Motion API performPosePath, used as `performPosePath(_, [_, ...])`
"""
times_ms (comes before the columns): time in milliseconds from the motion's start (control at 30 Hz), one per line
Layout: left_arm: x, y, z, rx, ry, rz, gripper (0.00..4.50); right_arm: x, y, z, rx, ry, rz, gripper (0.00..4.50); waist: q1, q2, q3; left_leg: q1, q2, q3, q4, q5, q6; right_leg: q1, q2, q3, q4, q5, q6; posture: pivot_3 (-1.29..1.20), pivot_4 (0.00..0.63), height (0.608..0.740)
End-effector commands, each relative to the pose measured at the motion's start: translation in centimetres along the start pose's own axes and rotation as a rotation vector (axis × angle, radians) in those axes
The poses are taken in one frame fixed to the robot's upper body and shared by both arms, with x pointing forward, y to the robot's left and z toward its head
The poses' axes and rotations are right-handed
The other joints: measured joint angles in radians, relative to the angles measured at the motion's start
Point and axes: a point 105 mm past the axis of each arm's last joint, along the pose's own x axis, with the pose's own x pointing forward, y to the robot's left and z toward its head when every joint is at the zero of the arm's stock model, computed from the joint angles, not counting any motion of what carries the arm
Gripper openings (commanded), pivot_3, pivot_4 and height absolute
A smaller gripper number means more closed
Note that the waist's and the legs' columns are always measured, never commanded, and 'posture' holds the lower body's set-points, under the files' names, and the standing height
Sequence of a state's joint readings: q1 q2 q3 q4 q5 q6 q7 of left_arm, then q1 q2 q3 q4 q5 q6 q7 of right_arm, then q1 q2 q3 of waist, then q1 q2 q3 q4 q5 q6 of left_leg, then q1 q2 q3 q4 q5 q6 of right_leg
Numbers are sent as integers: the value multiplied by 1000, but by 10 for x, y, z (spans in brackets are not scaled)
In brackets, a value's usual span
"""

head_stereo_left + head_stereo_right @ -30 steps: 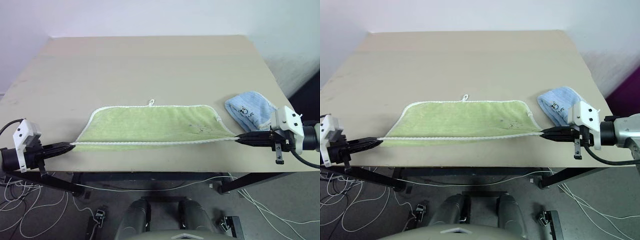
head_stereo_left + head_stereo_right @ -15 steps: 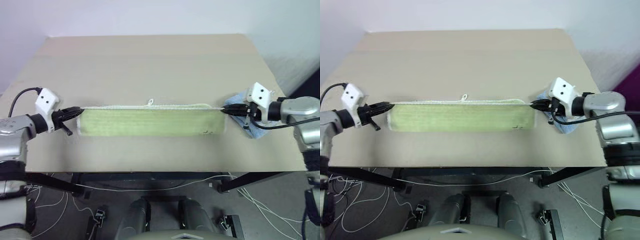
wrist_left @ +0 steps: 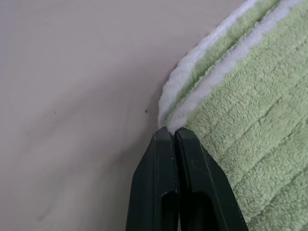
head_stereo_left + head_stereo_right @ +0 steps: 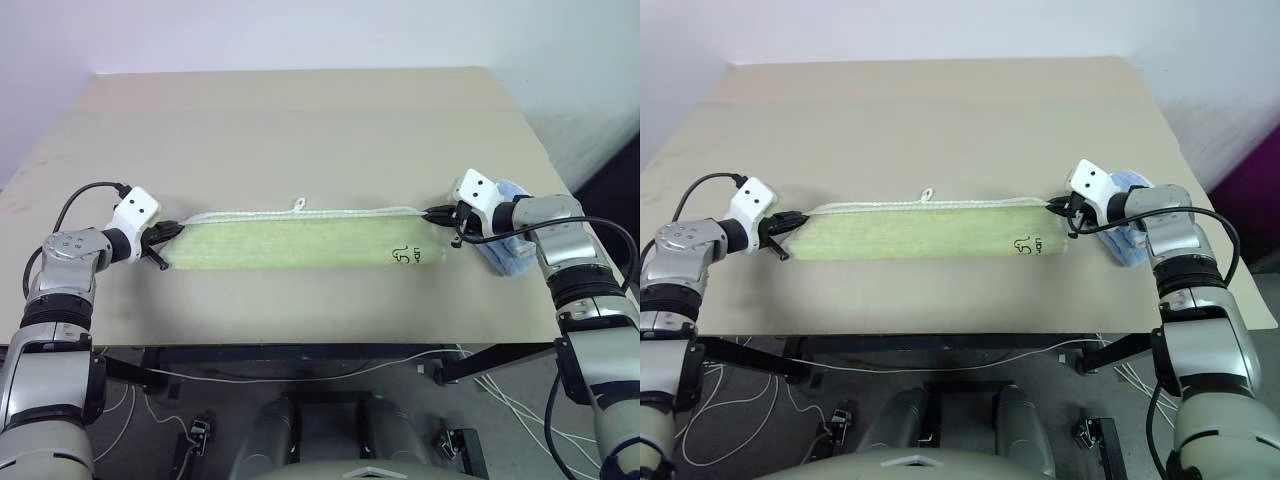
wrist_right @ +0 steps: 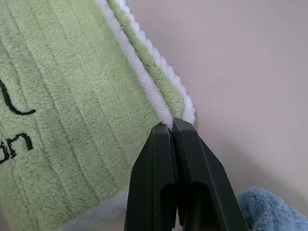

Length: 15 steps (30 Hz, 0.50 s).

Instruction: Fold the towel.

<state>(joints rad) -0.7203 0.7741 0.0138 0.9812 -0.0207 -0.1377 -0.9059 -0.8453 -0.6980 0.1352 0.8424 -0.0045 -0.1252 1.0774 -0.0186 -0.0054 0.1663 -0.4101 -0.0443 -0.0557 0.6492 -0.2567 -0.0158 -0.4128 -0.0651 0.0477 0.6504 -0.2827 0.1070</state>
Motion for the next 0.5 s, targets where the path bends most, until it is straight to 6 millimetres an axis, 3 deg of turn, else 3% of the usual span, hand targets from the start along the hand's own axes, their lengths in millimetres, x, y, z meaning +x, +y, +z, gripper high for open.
performPosePath(33, [-5,9,5,-6,-22,36,1309,-6,-15,15,-26,-51,-63,956,1,0,0,0,0,0,0,0,0,0,0,0,0,0,0,0,150,740])
performPosePath(133, [-9,13,4,-18,-29,59,2310,-10,-20,20,-41,-75,-103,1970,1,0,0,0,0,0,0,0,0,0,0,0,0,0,0,0,150,740])
performPosePath(333, [-31,43,8,-50,-93,257,4261,-44,-40,46,-98,-175,-323,3952,2,0,0,0,0,0,0,0,0,-1,0,1,1,0,0,0,150,740])
performPosePath(400, [-40,51,10,-62,-121,318,4261,-55,-33,51,-75,-205,-344,3952,3,0,0,-1,1,-1,0,0,0,-1,0,0,2,0,0,0,150,740])
performPosePath(500, [-54,60,7,-74,-138,402,4261,-67,-4,51,104,-275,-331,3952,6,-1,-1,-1,1,-2,0,0,0,-1,-1,0,2,0,0,0,150,740])
